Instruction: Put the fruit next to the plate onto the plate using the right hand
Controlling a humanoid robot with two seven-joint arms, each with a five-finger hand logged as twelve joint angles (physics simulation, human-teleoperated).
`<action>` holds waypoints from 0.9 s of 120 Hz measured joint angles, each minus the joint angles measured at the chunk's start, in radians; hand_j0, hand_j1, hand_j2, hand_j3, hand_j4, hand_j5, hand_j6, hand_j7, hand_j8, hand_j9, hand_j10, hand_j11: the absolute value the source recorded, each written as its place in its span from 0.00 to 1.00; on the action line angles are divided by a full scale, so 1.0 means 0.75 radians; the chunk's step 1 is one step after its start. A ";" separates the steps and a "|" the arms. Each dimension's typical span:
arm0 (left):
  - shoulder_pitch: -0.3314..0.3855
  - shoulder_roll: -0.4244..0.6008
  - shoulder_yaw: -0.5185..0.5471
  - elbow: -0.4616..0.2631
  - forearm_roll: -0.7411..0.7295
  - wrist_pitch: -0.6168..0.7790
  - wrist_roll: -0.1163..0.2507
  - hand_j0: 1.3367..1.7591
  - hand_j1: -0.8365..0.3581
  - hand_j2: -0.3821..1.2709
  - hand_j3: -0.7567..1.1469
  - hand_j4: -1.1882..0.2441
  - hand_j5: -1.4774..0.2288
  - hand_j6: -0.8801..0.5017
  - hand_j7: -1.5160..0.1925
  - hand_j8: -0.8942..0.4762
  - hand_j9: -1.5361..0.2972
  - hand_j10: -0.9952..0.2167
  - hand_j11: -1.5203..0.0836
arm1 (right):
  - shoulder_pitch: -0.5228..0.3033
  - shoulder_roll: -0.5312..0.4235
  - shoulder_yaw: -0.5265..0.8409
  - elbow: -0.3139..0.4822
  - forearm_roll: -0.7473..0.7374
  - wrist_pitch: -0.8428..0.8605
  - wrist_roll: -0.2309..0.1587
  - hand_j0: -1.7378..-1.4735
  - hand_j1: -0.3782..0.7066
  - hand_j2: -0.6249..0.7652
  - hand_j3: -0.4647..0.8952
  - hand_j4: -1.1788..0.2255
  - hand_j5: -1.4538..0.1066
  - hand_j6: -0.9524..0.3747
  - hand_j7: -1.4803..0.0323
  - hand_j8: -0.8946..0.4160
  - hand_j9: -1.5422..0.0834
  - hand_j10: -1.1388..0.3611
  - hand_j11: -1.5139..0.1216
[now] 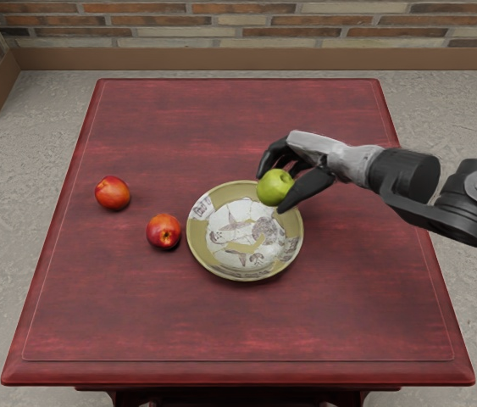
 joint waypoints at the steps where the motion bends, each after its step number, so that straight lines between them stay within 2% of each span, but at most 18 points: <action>1: 0.000 0.000 0.000 0.000 0.000 0.000 0.000 0.76 0.75 0.26 0.40 0.66 0.68 0.46 0.70 0.47 0.66 0.62 0.75 | 0.000 0.006 0.000 0.000 0.001 0.003 0.000 0.31 0.63 0.69 0.34 0.36 0.33 0.37 0.38 0.37 0.40 0.30 0.38; 38: 0.000 0.000 0.000 0.000 0.000 0.000 0.000 0.76 0.75 0.26 0.40 0.66 0.68 0.46 0.70 0.47 0.66 0.62 0.75 | -0.001 0.142 -0.068 -0.002 -0.114 0.058 -0.005 0.31 0.65 0.70 0.34 0.34 0.29 0.41 0.35 0.39 0.36 0.28 0.35; 71: 0.000 0.000 0.000 0.000 0.000 0.000 0.000 0.76 0.75 0.26 0.40 0.66 0.68 0.46 0.70 0.47 0.66 0.62 0.75 | 0.001 0.176 -0.128 -0.022 -0.210 0.062 -0.007 0.31 0.66 0.71 0.34 0.35 0.31 0.40 0.36 0.40 0.37 0.29 0.35; 76: 0.000 0.000 0.000 0.000 0.000 0.000 0.000 0.76 0.75 0.26 0.40 0.66 0.68 0.46 0.70 0.47 0.66 0.62 0.75 | 0.001 0.177 -0.130 -0.023 -0.212 0.069 -0.008 0.31 0.65 0.70 0.34 0.36 0.33 0.39 0.38 0.38 0.39 0.30 0.37; 85: 0.000 0.000 0.000 0.000 0.000 0.000 0.000 0.76 0.75 0.26 0.40 0.66 0.68 0.46 0.70 0.47 0.66 0.62 0.75 | 0.000 0.179 -0.131 -0.032 -0.211 0.071 -0.007 0.31 0.59 0.61 0.34 0.42 0.41 0.40 0.46 0.38 0.46 0.36 0.44; 108: 0.000 0.000 0.000 0.000 0.000 0.000 0.000 0.76 0.75 0.26 0.40 0.66 0.68 0.46 0.70 0.47 0.66 0.62 0.75 | -0.004 0.182 -0.118 -0.051 -0.180 0.073 -0.007 0.30 0.35 0.50 0.34 0.61 0.65 0.52 0.70 0.49 0.68 0.54 0.66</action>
